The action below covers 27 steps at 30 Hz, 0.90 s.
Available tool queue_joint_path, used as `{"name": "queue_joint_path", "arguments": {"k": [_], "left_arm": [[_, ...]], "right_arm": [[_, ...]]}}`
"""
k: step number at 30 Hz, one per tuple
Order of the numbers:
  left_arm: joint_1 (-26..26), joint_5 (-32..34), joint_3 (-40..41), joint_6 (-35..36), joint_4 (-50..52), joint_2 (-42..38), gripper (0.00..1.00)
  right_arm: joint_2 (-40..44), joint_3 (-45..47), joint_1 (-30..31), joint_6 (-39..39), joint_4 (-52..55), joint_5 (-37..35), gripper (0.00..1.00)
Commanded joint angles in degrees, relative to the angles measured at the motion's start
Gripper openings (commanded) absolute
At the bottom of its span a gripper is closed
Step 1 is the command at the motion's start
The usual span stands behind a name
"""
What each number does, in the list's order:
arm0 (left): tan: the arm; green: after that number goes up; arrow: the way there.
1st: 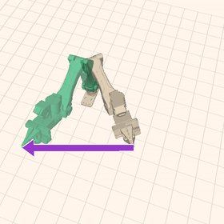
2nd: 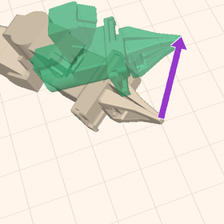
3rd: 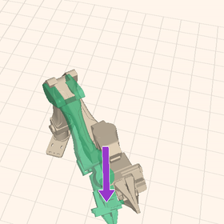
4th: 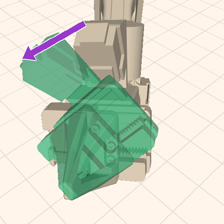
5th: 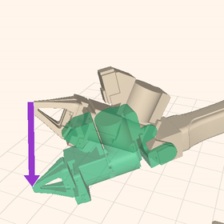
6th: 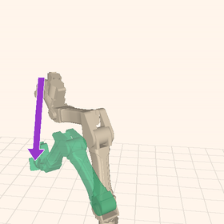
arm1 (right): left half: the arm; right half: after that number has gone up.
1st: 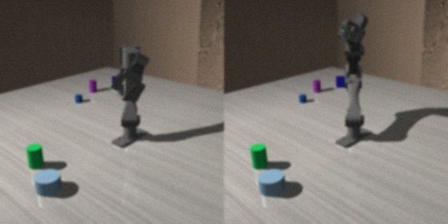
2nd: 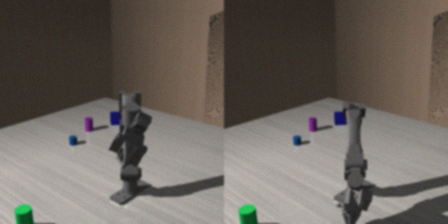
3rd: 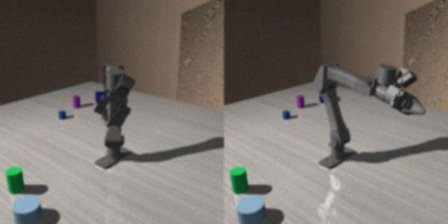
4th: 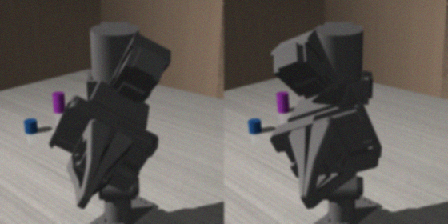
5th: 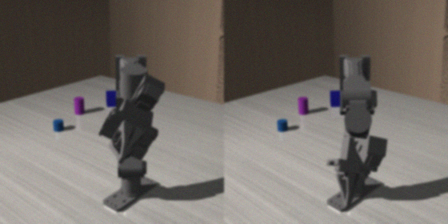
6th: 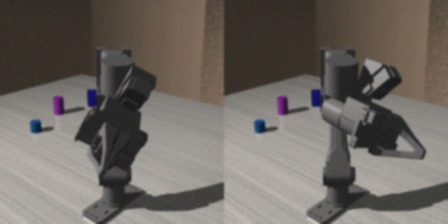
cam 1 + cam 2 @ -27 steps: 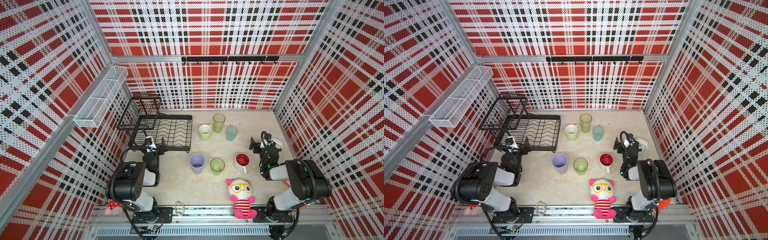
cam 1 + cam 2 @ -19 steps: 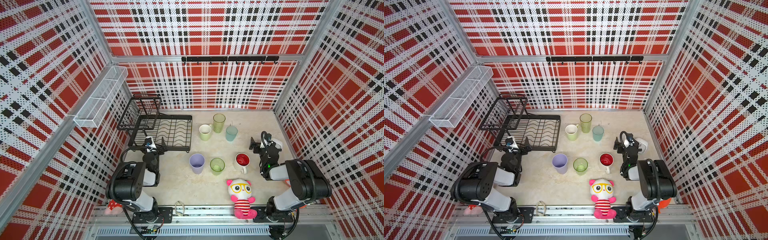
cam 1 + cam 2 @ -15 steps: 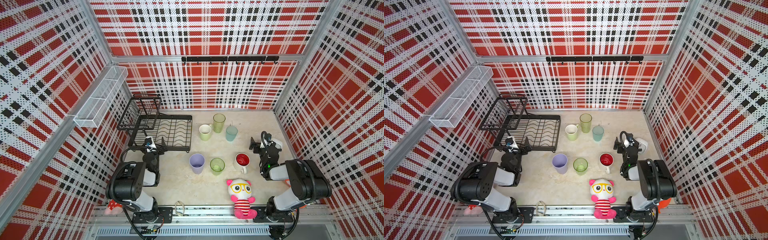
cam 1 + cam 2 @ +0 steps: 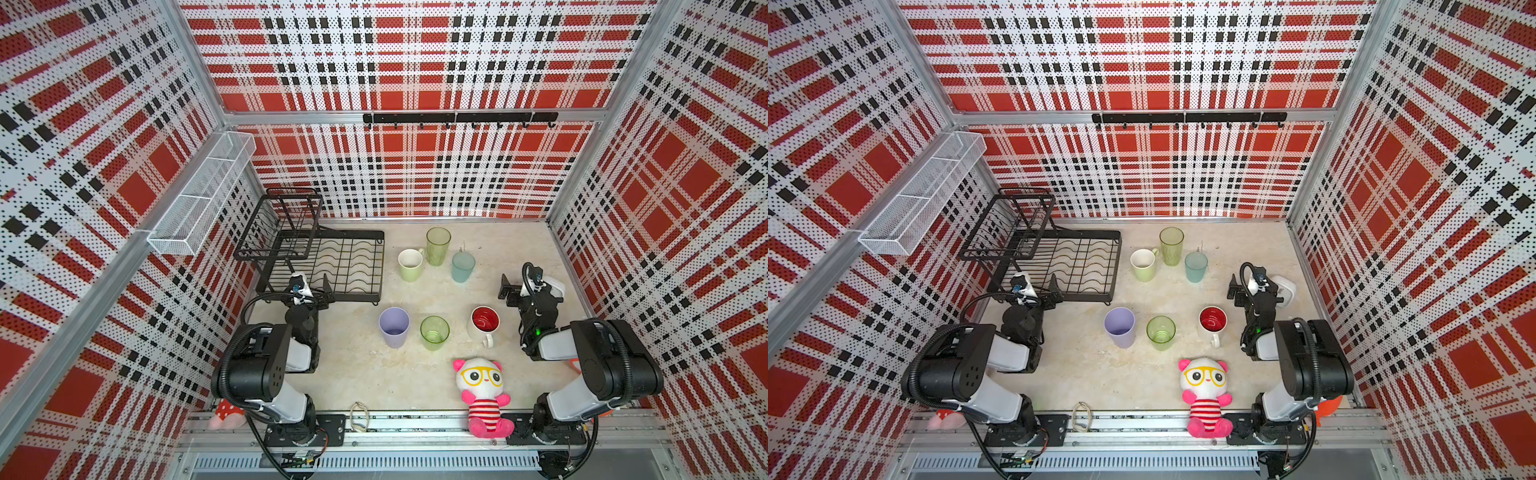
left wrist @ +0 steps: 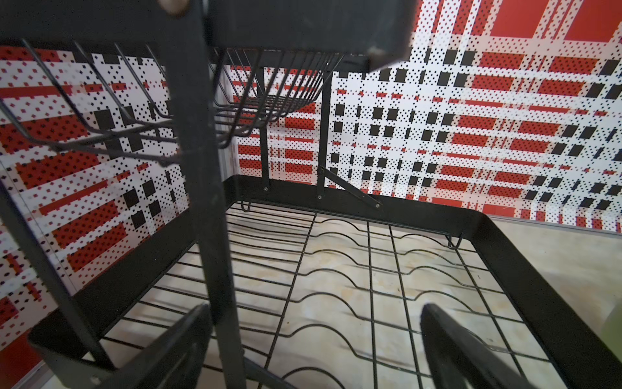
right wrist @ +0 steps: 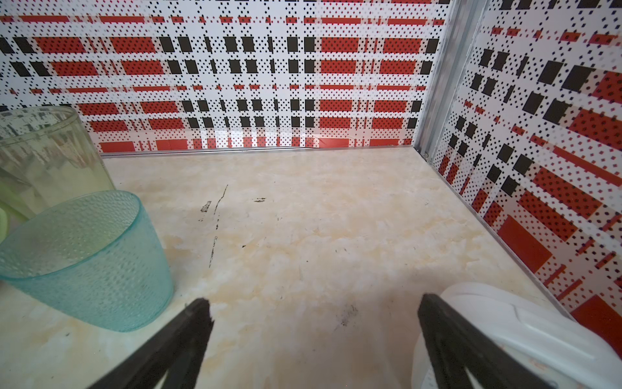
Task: Load cups into a dish rack
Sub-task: Pick up the cup from the top-center of the table.
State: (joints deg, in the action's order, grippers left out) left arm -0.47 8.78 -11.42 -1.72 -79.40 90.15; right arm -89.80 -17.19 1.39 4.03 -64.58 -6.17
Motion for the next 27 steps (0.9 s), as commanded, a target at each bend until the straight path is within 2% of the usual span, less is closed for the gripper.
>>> {"name": "queue_joint_path", "arguments": {"k": [1,4,6,9,12,14,16,19,21,23,27], "left_arm": [[-0.2,-0.9,-0.7,0.0,-0.5,0.0,0.98],[-1.5,-3.4,0.0,-0.6,-1.8,0.0,0.98],[-2.1,-5.1,0.6,-0.9,-3.0,0.1,0.98],[-0.2,-3.1,1.6,0.7,-4.0,-0.9,0.98],[5.6,5.7,3.3,5.5,-2.8,-5.9,0.98],[9.1,11.0,3.7,8.0,-0.6,-10.5,0.98],[11.6,13.7,3.0,9.6,3.6,-16.0,0.98],[16.2,20.4,1.5,1.9,10.6,-24.4,0.98],[18.1,17.9,0.5,-4.6,15.8,-29.8,0.98],[18.5,12.2,-2.5,-11.0,23.8,-33.8,0.98],[17.6,3.8,-12.7,-16.1,40.9,-39.6,0.98]], "right_arm": [[-0.1,0.2,0.4,-0.7,-1.1,0.4,1.0],[-0.1,0.3,0.4,-0.6,-1.3,0.4,1.0],[1.3,2.0,0.2,1.6,-3.4,-4.4,1.0],[5.5,4.8,-1.4,4.1,-4.4,-5.4,1.0],[12.2,5.8,-1.4,4.2,-0.9,-7.8,1.0],[17.6,4.2,-1.4,5.5,6.2,-8.8,1.0],[22.4,1.0,-1.4,7.8,14.5,-8.8,1.0],[25.8,-5.9,-1.3,12.0,26.8,-7.5,1.0],[26.8,-9.8,-1.2,15.0,33.0,-6.5,1.0],[27.7,-13.2,-1.1,15.9,39.0,-3.2,1.0],[27.0,-19.6,1.3,15.6,50.6,0.8,1.0]]}}
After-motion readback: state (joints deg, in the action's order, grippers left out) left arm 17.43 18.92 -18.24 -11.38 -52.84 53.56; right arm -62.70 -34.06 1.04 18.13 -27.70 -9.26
